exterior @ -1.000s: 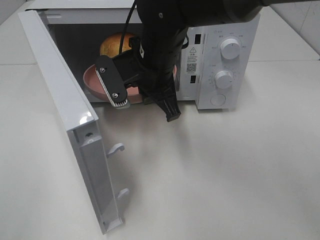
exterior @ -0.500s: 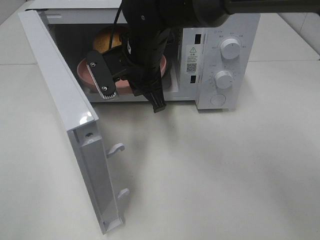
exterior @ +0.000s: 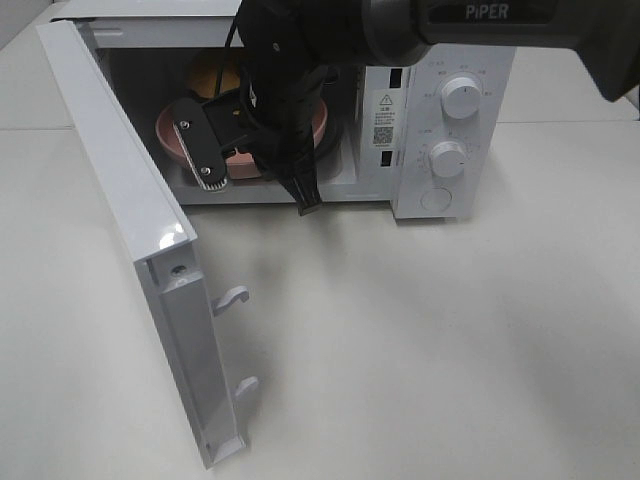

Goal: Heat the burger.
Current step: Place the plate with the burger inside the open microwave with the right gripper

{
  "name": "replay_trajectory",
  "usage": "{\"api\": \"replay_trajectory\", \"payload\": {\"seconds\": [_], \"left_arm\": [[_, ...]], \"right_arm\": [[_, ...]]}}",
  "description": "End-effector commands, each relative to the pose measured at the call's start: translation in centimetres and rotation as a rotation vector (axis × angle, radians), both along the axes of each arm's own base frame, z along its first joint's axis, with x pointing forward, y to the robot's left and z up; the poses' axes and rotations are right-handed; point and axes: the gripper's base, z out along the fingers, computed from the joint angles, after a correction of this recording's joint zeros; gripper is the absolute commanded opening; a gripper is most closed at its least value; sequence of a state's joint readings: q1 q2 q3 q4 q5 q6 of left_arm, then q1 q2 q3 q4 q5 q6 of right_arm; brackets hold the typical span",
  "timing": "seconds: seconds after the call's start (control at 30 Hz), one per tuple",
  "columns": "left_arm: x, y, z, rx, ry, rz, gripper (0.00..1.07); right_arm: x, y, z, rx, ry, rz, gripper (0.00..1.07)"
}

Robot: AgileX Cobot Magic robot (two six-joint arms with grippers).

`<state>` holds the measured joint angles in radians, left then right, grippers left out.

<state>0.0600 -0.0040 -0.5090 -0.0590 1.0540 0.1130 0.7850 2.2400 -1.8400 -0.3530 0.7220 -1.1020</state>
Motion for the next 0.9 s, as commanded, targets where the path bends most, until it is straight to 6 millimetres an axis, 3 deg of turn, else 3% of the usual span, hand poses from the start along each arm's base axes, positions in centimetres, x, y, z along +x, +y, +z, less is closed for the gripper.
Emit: {"api": "replay_trajectory", "payload": {"seconds": [0.03, 0.9], "left_arm": [[-0.2, 0.0, 0.0, 0.000, -0.023, -0.007, 1.05], [-0.2, 0.0, 0.0, 0.000, -0.023, -0.007, 1.05]], "right_arm": [[1.3, 0.0, 1.2, 0.055, -0.093, 0.016, 0.00], [3.9, 0.2, -0.6, 0.102, -0.141, 0.000, 0.00]]}}
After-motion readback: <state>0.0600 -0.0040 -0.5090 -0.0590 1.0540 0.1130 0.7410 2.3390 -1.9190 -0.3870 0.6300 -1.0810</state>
